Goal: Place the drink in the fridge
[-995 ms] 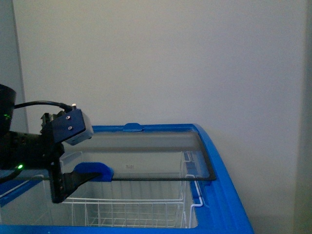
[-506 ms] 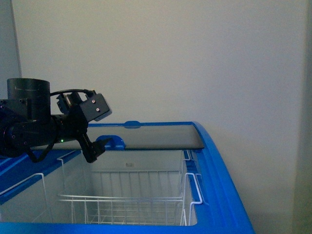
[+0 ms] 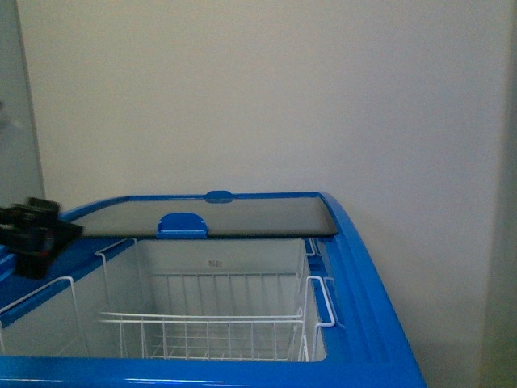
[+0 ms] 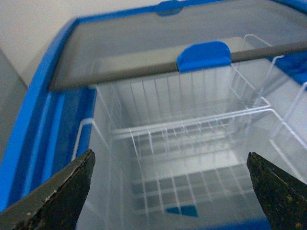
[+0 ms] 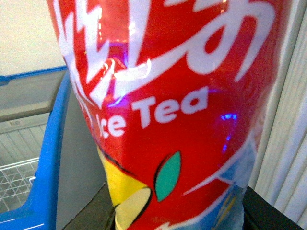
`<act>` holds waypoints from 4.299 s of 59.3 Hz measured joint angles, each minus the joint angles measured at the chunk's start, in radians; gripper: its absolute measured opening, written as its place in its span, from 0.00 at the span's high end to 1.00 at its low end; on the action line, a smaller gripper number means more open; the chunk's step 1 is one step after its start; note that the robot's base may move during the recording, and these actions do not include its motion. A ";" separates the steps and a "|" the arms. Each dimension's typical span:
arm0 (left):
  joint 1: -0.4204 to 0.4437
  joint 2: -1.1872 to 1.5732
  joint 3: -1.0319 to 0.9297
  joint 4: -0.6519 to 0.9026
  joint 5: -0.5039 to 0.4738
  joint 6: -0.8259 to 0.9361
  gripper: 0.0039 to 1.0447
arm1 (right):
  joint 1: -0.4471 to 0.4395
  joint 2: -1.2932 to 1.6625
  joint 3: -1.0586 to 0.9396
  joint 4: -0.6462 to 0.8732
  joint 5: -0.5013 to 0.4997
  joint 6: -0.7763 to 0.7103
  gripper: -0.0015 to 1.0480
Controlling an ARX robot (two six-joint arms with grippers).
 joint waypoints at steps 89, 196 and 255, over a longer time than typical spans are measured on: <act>-0.027 -1.384 -0.814 -0.372 -0.269 -0.169 0.98 | -0.040 1.724 1.356 -0.285 -0.729 -1.096 0.62; -0.027 -1.385 -0.814 -0.372 -0.269 -0.166 0.98 | -0.126 1.238 0.809 0.142 -0.471 -0.304 0.07; -0.027 -1.385 -0.814 -0.372 -0.269 -0.166 0.08 | -0.376 -0.313 -0.382 0.028 -0.753 -0.108 0.97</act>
